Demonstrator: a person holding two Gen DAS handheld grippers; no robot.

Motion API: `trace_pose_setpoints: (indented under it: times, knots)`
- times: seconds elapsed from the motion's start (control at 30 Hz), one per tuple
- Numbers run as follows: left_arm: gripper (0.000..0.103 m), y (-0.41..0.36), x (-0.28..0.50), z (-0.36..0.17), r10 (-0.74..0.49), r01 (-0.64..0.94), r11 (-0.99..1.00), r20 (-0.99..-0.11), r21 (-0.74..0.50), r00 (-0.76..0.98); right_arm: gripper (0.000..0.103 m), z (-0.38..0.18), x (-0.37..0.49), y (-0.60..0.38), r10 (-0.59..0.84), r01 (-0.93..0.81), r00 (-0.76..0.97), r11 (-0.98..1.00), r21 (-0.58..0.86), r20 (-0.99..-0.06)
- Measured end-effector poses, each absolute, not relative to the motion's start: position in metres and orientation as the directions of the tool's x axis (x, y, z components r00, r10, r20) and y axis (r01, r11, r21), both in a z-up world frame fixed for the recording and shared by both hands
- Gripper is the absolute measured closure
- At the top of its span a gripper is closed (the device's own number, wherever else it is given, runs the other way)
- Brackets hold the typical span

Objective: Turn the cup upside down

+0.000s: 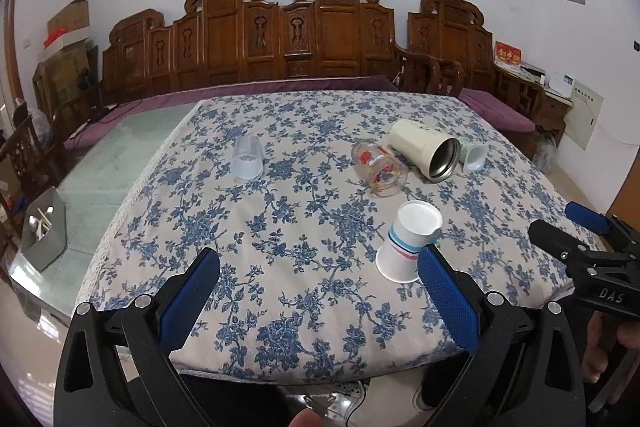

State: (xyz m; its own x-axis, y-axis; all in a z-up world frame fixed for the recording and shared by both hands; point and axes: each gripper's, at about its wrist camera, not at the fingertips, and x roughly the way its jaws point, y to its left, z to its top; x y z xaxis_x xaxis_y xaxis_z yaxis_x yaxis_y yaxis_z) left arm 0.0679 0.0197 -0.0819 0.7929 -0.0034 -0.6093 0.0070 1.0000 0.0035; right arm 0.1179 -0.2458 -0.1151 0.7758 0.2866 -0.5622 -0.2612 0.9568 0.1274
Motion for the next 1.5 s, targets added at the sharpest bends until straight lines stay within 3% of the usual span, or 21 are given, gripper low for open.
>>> trace_pose_setpoints:
  times: [0.73, 1.5]
  knots:
    - [0.008, 0.000, 0.004, -0.010, -0.002, 0.002, 1.000, -0.442, 0.000, 0.897, 0.003, -0.046, 0.052, -0.259, 0.297, -0.286, 0.879, 0.954, 0.088, -0.373]
    - [0.008, 0.004, -0.001, -0.009, 0.013, -0.015, 1.000, -0.425, -0.001, 0.905, 0.003, -0.044, 0.052, -0.260, 0.302, -0.284, 0.879, 0.953, 0.104, -0.370]
